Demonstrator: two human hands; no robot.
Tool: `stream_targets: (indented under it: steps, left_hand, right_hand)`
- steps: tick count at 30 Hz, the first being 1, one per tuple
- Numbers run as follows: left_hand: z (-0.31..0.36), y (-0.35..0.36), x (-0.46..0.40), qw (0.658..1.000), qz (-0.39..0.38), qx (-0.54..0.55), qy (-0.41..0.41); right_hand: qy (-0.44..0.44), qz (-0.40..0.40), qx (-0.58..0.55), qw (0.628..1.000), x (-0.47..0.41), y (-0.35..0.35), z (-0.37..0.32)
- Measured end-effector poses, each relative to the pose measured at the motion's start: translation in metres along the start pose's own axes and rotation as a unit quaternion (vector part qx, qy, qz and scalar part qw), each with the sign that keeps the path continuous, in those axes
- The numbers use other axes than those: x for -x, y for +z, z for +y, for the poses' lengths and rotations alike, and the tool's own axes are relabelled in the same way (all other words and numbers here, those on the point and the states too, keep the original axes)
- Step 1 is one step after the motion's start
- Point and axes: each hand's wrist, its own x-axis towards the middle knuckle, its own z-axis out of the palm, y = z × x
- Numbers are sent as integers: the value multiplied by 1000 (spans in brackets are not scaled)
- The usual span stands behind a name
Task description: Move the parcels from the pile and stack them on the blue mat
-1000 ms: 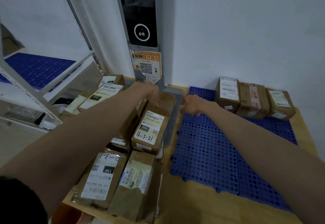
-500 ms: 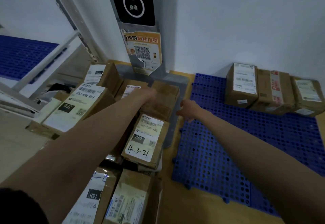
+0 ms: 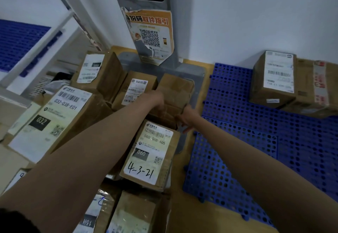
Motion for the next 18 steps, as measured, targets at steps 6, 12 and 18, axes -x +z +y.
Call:
stream_targets:
  steps: [6,12,18]
  left_hand:
    - [0,0,-7,1000,-3,12,-13]
    - [4,1,-5,1000,-1,13,-16]
    - [9,-15,0,999,40,-2,-10]
  right_hand:
    - [-37,6,-22,999,-8,2,8]
    - [-105,18,-61,992,3,-1,15]
    - [-140,22,-66,988,14,-19,14]
